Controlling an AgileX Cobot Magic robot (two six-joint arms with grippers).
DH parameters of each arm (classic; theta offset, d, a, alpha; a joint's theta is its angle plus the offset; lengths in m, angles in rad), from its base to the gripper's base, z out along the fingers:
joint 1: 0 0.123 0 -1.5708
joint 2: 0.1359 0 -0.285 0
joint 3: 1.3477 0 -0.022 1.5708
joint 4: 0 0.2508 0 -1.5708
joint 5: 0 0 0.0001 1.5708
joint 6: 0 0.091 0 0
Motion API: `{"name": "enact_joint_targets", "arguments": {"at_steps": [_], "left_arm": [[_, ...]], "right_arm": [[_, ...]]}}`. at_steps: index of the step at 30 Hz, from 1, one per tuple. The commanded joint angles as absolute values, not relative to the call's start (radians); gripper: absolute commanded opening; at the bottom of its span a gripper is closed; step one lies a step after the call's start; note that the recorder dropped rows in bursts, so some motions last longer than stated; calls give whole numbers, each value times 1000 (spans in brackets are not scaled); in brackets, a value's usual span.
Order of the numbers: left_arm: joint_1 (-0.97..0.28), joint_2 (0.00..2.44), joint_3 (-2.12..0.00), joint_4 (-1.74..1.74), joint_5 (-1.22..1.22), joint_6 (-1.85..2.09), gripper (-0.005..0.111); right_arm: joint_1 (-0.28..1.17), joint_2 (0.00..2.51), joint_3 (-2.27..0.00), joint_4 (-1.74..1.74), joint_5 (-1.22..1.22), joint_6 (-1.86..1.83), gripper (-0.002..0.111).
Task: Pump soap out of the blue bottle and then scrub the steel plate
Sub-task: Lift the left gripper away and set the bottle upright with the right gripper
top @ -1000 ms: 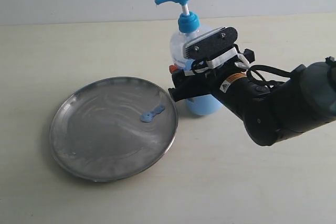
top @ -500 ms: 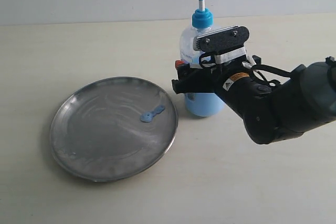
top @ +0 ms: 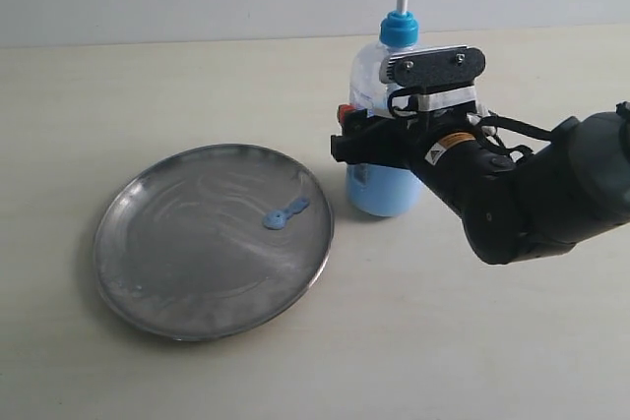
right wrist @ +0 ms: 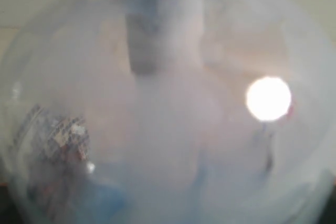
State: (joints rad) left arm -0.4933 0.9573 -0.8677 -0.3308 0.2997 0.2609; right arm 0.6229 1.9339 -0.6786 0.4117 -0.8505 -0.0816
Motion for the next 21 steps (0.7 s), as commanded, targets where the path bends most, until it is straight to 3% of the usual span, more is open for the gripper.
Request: {"name": "enact_joint_targets", "arguments": {"at_steps": [1,21], "left_arm": [[-488,903,-785,-316,239,254,0],[-488,837,-485,-287,-36,254,0]], "right_arm": [[586,1914,-686,354,-919,-39,0],[489,1919,-686,179,-1084,-22,0]]}}
